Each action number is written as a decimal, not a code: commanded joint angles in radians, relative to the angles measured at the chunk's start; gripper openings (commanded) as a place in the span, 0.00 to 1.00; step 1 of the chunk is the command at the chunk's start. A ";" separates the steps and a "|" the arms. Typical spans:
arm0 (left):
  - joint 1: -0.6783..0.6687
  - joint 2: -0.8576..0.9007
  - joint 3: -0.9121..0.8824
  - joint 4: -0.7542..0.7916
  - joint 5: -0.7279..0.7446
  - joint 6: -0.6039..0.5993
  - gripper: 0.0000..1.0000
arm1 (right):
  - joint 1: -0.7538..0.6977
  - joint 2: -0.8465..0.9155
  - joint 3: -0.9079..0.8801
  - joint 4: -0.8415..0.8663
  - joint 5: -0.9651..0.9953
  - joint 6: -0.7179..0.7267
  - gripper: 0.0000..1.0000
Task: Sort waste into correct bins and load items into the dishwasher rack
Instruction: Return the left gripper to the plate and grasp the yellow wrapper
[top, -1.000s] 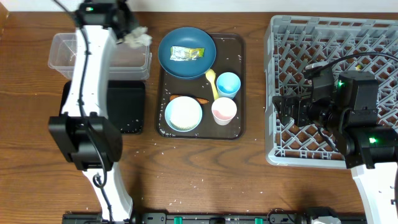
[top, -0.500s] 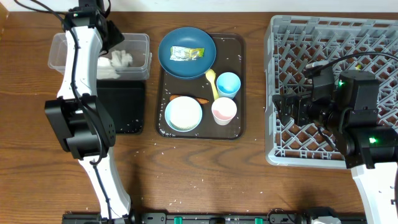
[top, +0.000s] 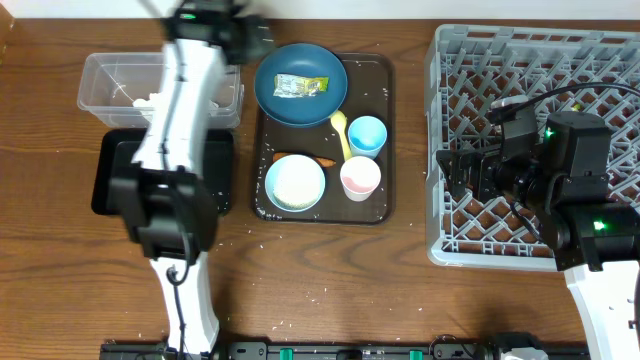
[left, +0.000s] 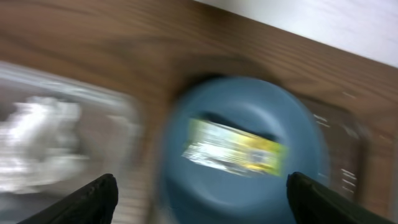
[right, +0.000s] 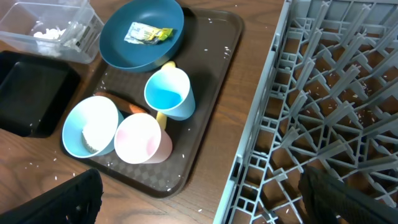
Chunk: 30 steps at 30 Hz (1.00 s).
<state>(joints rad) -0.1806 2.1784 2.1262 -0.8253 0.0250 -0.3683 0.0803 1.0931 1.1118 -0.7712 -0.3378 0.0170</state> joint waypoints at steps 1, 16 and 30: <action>-0.066 0.069 0.016 0.020 -0.063 -0.091 0.90 | -0.011 0.000 0.018 -0.005 -0.011 -0.011 0.99; -0.132 0.308 0.016 0.103 -0.195 -0.438 0.92 | -0.011 0.000 0.018 -0.038 -0.010 -0.011 0.99; -0.133 0.315 0.016 0.086 -0.127 -0.359 0.29 | -0.011 0.000 0.018 -0.038 -0.010 -0.011 0.99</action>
<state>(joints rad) -0.3161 2.4939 2.1284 -0.7341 -0.1360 -0.7826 0.0803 1.0931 1.1118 -0.8074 -0.3408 0.0170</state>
